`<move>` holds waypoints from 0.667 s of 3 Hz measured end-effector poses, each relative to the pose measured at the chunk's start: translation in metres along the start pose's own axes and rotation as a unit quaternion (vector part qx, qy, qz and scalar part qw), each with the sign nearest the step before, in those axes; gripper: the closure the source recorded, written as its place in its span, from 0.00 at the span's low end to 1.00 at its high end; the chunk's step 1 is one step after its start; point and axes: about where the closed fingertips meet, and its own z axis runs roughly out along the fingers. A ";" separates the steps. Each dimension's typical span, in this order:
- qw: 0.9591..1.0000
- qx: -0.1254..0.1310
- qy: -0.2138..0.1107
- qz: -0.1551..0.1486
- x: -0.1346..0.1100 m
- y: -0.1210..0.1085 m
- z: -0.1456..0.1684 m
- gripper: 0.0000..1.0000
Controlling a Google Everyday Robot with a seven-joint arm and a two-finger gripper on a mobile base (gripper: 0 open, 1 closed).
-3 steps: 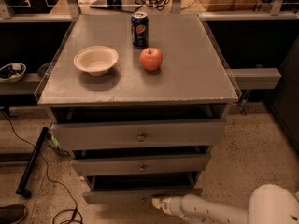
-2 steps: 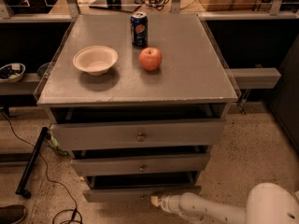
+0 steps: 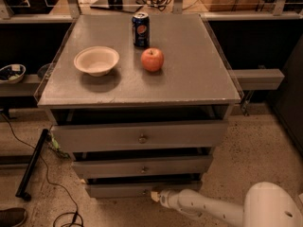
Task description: Close bottom drawer
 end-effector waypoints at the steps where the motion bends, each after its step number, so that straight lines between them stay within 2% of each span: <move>1: 1.000 0.003 0.002 0.004 0.002 -0.001 0.000 1.00; 2: 1.000 0.008 -0.006 0.008 -0.008 -0.005 0.005 1.00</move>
Offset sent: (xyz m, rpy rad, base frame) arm 0.0485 -0.0057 0.0038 -0.0048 -0.0275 -0.0797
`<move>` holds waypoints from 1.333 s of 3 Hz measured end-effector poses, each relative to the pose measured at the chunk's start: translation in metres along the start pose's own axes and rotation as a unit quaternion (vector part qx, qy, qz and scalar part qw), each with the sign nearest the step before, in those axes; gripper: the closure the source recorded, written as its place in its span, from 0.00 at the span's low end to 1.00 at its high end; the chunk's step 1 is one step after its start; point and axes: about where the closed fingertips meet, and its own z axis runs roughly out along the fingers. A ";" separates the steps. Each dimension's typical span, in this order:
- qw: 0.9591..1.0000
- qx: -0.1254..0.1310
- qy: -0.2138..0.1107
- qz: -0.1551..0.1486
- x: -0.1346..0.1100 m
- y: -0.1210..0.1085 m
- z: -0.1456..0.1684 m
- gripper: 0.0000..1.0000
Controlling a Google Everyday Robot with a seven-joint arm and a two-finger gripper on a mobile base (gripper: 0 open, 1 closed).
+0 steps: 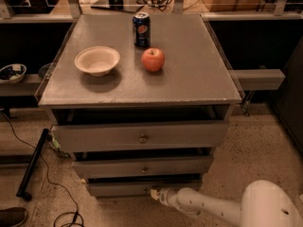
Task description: Close bottom drawer
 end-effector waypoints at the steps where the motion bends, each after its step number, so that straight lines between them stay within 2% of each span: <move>1: 1.000 0.000 -0.006 0.002 -0.006 0.003 0.004 1.00; 2: 1.000 0.000 -0.006 0.002 -0.006 0.003 0.004 1.00; 3: 1.000 0.007 0.000 0.013 0.012 0.002 -0.018 1.00; 4: 0.999 0.013 0.001 0.042 0.050 0.007 -0.063 0.97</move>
Offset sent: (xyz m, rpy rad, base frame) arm 0.0656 0.0028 0.0092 0.0123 -0.0474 -0.0551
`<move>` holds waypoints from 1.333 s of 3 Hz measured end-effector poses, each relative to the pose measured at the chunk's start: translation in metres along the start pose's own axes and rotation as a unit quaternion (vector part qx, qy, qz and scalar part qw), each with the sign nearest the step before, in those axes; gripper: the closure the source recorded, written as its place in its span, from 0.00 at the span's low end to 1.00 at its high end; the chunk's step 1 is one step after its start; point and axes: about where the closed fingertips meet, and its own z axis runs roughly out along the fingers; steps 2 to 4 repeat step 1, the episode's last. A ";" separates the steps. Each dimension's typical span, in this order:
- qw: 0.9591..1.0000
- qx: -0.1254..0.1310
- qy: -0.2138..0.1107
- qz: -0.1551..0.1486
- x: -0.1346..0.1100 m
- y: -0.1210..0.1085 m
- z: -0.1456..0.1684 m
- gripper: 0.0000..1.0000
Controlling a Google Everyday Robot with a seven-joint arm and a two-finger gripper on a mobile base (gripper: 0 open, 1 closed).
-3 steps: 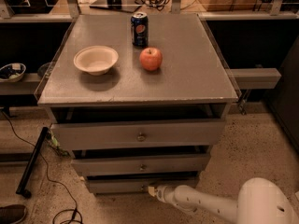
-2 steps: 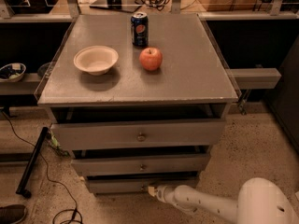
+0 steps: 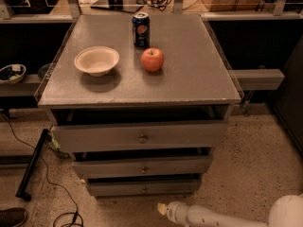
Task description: Close bottom drawer
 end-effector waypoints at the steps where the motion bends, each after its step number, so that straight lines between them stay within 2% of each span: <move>1: 1.000 -0.001 0.001 0.000 0.001 0.001 0.000 0.74; 4: 1.000 -0.001 0.001 0.000 0.001 0.001 0.000 0.74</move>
Offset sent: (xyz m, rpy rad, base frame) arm 0.0000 0.0000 0.0000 0.0000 0.0000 0.0000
